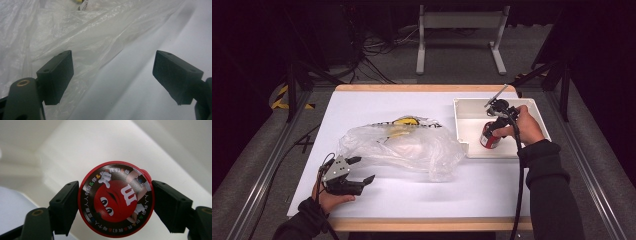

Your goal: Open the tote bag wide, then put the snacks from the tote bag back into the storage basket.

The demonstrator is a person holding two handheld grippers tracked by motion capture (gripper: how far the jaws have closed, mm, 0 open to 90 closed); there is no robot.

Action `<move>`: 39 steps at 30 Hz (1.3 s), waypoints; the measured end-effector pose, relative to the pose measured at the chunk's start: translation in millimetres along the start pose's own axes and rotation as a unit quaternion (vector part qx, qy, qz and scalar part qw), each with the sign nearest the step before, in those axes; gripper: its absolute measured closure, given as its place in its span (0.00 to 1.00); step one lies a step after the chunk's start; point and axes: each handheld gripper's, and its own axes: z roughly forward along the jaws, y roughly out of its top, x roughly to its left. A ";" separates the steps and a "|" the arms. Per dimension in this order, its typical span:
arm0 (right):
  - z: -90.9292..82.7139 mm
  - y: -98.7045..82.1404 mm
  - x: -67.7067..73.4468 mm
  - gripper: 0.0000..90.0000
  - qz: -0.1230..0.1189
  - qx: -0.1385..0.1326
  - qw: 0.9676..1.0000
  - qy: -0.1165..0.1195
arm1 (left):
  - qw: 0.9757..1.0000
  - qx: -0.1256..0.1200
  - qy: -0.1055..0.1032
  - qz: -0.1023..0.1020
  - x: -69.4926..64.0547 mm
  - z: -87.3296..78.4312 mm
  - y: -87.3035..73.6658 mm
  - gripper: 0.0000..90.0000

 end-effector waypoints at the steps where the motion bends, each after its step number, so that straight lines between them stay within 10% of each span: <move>1: 0.0 0.0 0.0 0.29 0.000 0.000 1.000 0.000 | 1.000 0.000 0.000 0.000 0.0 0.0 0.0 0.20; 39: -17.7 3.6 16.9 0.22 -0.021 -0.048 0.998 -0.044 | 1.000 0.002 -0.003 0.003 -0.5 0.4 0.2 0.21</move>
